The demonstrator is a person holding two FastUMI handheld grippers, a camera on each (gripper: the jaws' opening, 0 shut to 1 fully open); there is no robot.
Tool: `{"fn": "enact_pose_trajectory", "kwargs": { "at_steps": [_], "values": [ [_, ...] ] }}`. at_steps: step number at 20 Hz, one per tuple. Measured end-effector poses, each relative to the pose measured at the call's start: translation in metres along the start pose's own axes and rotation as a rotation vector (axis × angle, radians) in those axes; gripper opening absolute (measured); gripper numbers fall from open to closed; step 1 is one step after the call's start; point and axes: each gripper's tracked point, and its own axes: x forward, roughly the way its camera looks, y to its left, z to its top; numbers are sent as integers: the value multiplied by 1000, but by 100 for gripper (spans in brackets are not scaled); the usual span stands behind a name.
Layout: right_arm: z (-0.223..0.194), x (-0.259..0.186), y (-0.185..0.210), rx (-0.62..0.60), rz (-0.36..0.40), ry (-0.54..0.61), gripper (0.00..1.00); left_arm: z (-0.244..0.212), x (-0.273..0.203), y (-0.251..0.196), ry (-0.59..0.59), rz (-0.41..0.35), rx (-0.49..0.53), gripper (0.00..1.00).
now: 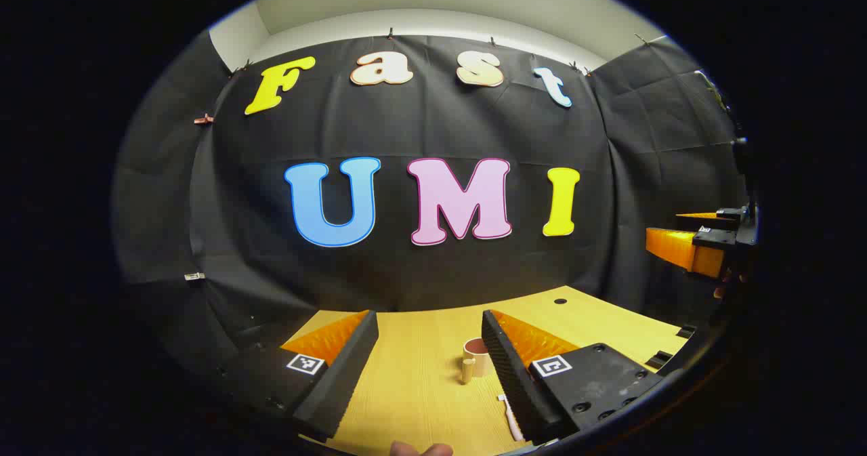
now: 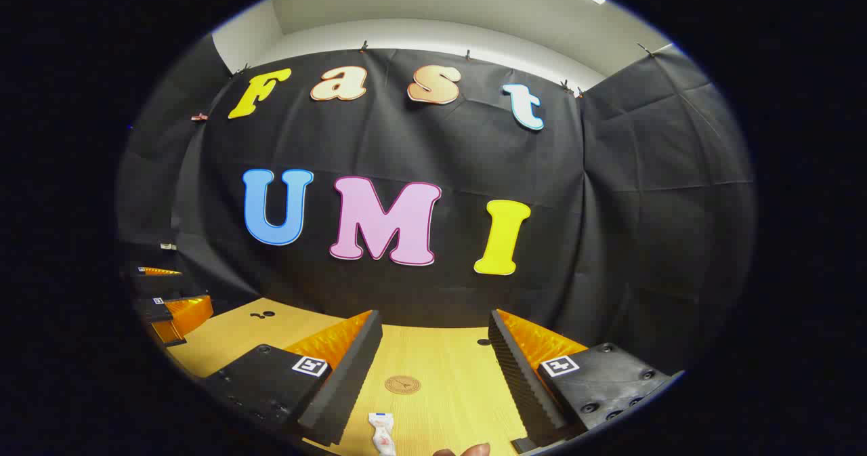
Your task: Put the toothbrush and toothpaste on the desktop into the cup, then pick up the cup and place it on the coaster on the desktop.
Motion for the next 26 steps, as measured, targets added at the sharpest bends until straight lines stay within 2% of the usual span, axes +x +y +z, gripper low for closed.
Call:
{"fn": "enact_pose_trajectory", "kwargs": {
  "at_steps": [15, 21, 26],
  "values": [
    [-33, 5, 18, -24, 67, 109, 97, -27, -7, -15, 68, -15, 13, 96],
    [-99, -2, 29, -52, 95, 316, 97, -51, -8, -14, 121, -2, 13, 99],
    [-179, -9, 53, -29, 162, 566, 96, -92, -13, -11, 211, 16, 30, 98]
  ]
}}
